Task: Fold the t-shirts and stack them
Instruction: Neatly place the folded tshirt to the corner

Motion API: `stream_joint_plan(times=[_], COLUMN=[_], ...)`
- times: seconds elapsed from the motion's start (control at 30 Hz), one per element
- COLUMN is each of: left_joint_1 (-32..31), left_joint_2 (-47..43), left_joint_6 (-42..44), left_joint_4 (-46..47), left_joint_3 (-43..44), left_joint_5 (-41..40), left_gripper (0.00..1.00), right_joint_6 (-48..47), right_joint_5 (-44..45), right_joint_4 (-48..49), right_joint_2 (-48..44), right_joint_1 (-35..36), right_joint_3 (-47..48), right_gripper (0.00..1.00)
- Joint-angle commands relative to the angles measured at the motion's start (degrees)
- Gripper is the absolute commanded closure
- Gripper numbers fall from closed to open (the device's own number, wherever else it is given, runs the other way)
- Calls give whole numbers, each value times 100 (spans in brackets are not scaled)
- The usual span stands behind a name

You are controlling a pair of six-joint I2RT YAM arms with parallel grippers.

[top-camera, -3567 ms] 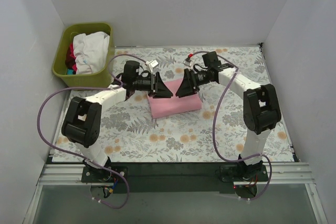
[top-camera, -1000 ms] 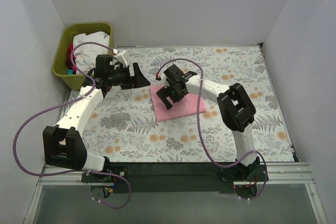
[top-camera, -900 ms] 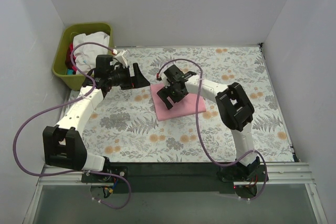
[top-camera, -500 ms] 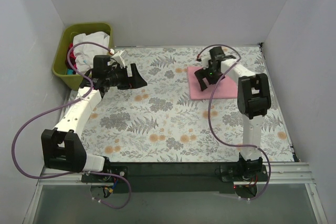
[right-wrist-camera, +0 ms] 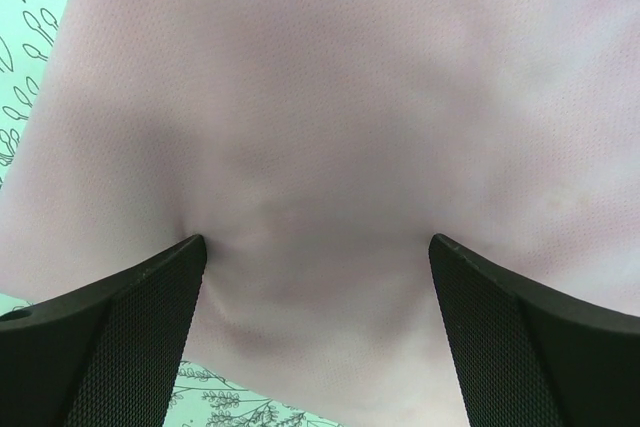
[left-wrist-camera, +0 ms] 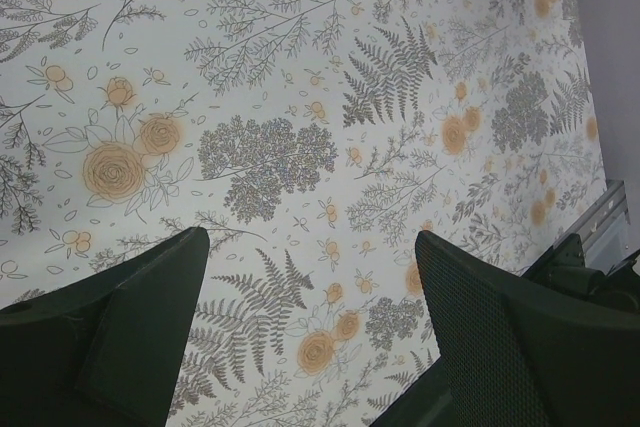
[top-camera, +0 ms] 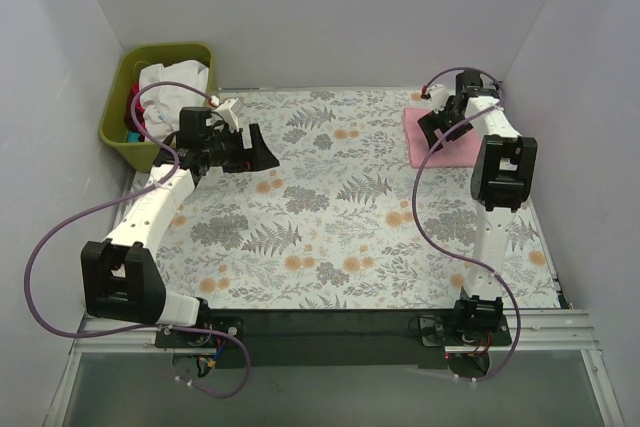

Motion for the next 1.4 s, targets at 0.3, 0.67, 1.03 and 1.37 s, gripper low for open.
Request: stream_joint_plan(times=[0.3,0.67,1.03,1.37], left_joint_1=[47,47,109,196], left_joint_2=[-73,-530,-521,-539], left_joint_6=[22,109,154,127], left_joint_4=[-320,-470,-549,-567], left_joint_3=[262,358,613,595], left_joint_5=[1,-368,-395,-113], left_gripper=[16,15,12,12], right_joint_6=[284,1796,2385,2429], right_joint_5=[181,58,506,796], right_joint_4=[-362,-722,-415,77], right_joint_2=[-792,-2094,-1753,-864], right_joint_1=[44,61,175,158], right_joint_3=[1125,-798,-1810,-1784], right_gripper=[2,2,2,2])
